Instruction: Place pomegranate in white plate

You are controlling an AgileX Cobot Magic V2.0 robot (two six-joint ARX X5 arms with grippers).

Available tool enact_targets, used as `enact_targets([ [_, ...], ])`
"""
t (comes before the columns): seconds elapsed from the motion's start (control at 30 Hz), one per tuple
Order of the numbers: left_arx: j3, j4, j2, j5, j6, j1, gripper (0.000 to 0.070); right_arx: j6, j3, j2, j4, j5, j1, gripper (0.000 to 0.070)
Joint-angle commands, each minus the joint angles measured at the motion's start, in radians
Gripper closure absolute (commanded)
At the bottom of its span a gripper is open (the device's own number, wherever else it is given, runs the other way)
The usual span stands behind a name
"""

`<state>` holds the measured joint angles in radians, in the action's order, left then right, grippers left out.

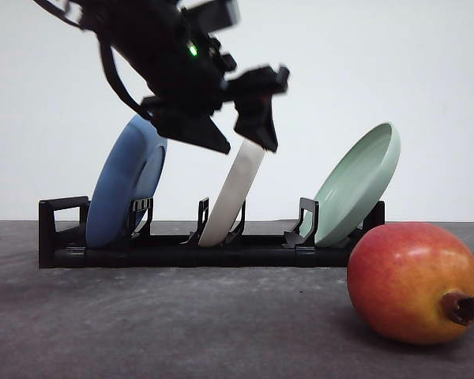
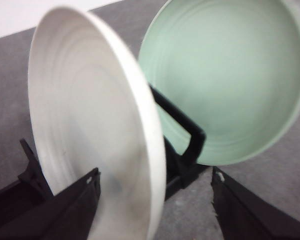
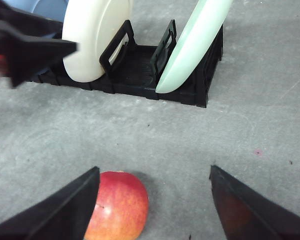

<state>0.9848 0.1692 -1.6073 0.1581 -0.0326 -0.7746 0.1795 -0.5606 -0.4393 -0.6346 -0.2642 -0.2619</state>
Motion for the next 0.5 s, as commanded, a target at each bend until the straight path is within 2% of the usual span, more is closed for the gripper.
enact_targets([
  [0.0, 0.039, 0.013, -0.040, 0.005, 0.014, -0.011, 0.0277, -0.003, -0.018, -0.003, 0.013, 0.002, -0.004, 0.0256],
  [0.23, 0.060, 0.065, -0.108, 0.007, 0.013, -0.011, 0.0279, -0.003, -0.018, -0.003, 0.013, 0.002, -0.004, 0.0256],
  [0.3, 0.060, 0.063, -0.109, 0.007, 0.010, -0.011, 0.0307, -0.003, -0.018, -0.003, 0.013, 0.002, -0.004, 0.0256],
  [0.47, 0.060, 0.064, -0.108, 0.006, -0.015, -0.013, 0.0614, -0.004, -0.018, -0.003, 0.013, 0.002, -0.004, 0.0256],
])
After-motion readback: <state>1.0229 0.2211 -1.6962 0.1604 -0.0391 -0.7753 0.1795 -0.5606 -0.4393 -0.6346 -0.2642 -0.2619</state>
